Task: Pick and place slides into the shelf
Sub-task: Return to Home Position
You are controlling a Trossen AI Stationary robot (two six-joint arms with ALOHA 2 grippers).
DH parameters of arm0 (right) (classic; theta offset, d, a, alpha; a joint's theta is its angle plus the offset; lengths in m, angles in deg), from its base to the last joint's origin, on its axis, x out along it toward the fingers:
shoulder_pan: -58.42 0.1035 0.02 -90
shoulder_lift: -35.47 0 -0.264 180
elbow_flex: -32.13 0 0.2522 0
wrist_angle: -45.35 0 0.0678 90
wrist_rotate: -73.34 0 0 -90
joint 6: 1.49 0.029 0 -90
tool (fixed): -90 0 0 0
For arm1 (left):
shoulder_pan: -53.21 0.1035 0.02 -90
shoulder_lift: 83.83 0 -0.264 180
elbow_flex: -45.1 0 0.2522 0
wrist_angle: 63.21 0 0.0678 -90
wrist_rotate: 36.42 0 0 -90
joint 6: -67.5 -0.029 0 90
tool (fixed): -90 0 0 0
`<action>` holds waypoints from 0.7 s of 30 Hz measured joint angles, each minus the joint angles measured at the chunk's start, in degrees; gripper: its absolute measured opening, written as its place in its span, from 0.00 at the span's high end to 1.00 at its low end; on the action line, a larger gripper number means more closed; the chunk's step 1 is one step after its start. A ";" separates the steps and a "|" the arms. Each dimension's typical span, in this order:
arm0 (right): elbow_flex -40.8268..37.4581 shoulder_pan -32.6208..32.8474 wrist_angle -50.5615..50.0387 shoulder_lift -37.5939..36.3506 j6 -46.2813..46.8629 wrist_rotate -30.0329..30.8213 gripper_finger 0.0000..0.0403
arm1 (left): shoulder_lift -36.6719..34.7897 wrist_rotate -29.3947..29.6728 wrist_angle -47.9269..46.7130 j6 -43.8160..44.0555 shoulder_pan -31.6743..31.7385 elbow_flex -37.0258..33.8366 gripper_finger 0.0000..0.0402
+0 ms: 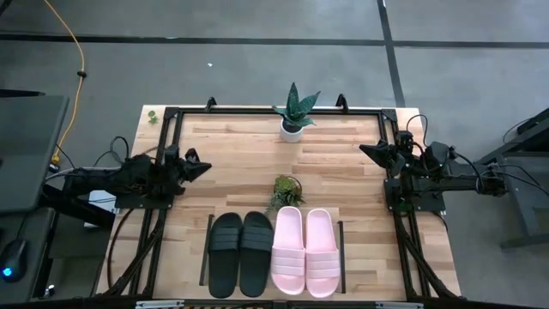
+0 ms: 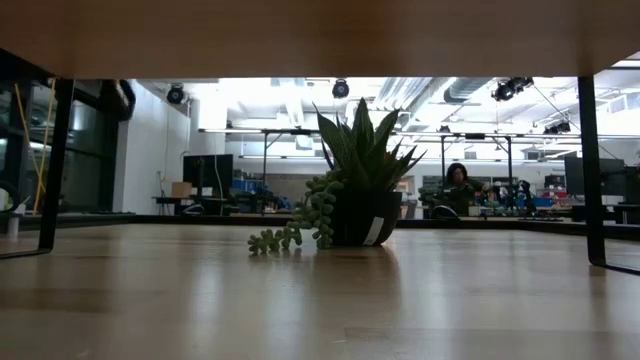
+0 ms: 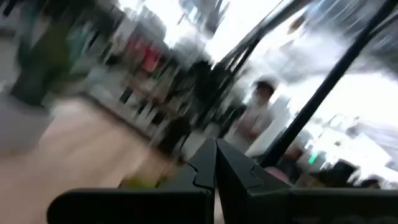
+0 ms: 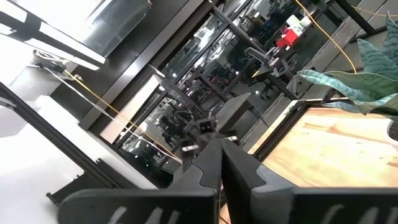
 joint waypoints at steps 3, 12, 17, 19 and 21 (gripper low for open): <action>0.00 0.00 0.01 0.00 1.12 -1.49 1.00 | 0.04 -0.60 -9.87 1.49 0.01 -0.04 1.00; -0.02 0.00 2.11 0.00 3.15 -5.85 1.00 | 1.08 -4.44 -12.39 -8.16 0.02 -0.01 1.00; 0.21 0.02 2.76 -0.02 3.36 -9.13 1.00 | 1.44 -4.79 -12.46 -11.16 0.02 0.00 1.00; 1.35 0.01 2.64 0.00 2.67 -9.89 1.00 | 1.44 -5.71 -12.58 -12.97 0.02 0.00 1.00; 3.21 0.00 2.66 0.00 0.38 -10.83 1.00 | 1.44 -5.97 -12.57 -13.02 0.02 0.00 1.00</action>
